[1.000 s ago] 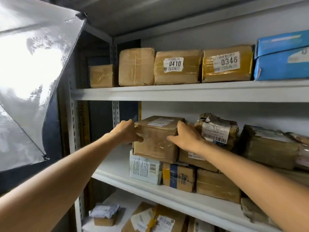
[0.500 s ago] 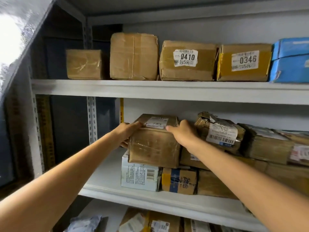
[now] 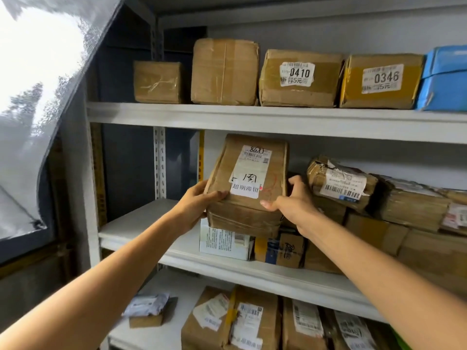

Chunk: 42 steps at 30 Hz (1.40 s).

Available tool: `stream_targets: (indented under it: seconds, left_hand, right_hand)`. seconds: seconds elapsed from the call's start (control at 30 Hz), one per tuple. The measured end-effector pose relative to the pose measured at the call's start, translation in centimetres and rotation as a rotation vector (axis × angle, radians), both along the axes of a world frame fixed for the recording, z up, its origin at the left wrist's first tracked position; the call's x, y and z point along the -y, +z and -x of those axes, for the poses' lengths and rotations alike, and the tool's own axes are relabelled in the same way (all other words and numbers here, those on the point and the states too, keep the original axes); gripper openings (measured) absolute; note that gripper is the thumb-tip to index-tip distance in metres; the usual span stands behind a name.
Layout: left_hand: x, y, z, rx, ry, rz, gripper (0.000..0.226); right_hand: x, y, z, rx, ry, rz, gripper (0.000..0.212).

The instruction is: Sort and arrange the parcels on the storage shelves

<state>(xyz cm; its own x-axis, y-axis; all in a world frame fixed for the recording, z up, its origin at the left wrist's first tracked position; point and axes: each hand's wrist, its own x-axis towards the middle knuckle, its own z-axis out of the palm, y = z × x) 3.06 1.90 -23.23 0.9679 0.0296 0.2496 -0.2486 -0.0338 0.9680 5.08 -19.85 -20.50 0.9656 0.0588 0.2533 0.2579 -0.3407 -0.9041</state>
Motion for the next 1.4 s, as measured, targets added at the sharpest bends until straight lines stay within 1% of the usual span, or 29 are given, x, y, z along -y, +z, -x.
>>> stream_targets:
  seconds: [0.13,0.17,0.27,0.33,0.43,0.47,0.57,0.63,0.7,0.77,0.9,1.0,1.1,1.23,1.4]
  left_hand:
    - [-0.5,-0.5,0.9,-0.039,-0.068,-0.071,0.066]
    - [-0.6,-0.6,1.1,-0.040,-0.077,-0.073,0.066]
    - [-0.9,-1.3,1.7,-0.048,-0.073,-0.044,0.078]
    - [-0.9,-2.0,2.0,-0.043,-0.071,-0.015,0.082]
    - [-1.0,-2.8,2.5,-0.031,-0.056,0.015,0.084]
    - [-1.0,-3.0,2.7,-0.024,-0.056,0.012,0.085]
    - [-1.4,-3.7,3.4,0.013,-0.074,-0.025,0.089]
    - [-1.5,-4.3,4.1,0.032,-0.074,-0.037,0.092]
    - [-1.4,-5.0,4.9,0.051,-0.064,-0.054,0.090]
    - [-1.3,-5.7,5.6,0.076,-0.068,-0.085,0.084]
    - [-1.0,-6.4,7.0,0.081,-0.078,-0.034,0.067]
    - [-0.7,-7.0,8.1,0.060,-0.057,-0.020,0.068]
    - [-0.3,-7.9,9.4,0.029,-0.057,0.025,0.069]
    - [1.1,-11.1,12.3,0.012,-0.043,0.037,0.055]
    - [3.0,-16.3,15.4,-0.025,-0.022,-0.003,0.067]
  right_hand:
    - [-0.4,-1.1,0.7,0.049,-0.013,0.027,0.095]
    - [-0.4,-1.2,0.8,0.057,-0.016,0.029,0.092]
    - [-0.4,-1.5,1.0,0.073,-0.023,0.027,0.081]
    - [-0.4,-1.8,1.1,0.038,0.018,0.016,0.086]
    - [-0.4,-2.3,1.8,-0.010,0.108,0.015,0.105]
    - [-0.3,-2.4,2.1,-0.020,0.136,0.023,0.108]
    - [0.3,-2.5,3.2,0.003,0.203,0.058,0.104]
    - [0.6,-2.7,3.6,0.019,0.218,0.088,0.096]
    - [0.8,-3.3,3.8,0.033,0.227,0.115,0.089]
    - [1.1,-4.2,3.8,0.054,0.239,0.127,0.087]
    - [2.0,-5.4,4.6,0.108,0.272,0.135,0.091]
    - [2.4,-6.2,5.7,0.168,0.302,0.183,0.098]
    - [2.7,-7.3,7.3,0.175,0.354,0.191,0.103]
    - [4.1,-10.2,9.3,0.155,0.371,0.201,0.099]
    - [6.3,-16.4,12.1,0.065,0.387,0.208,0.102]
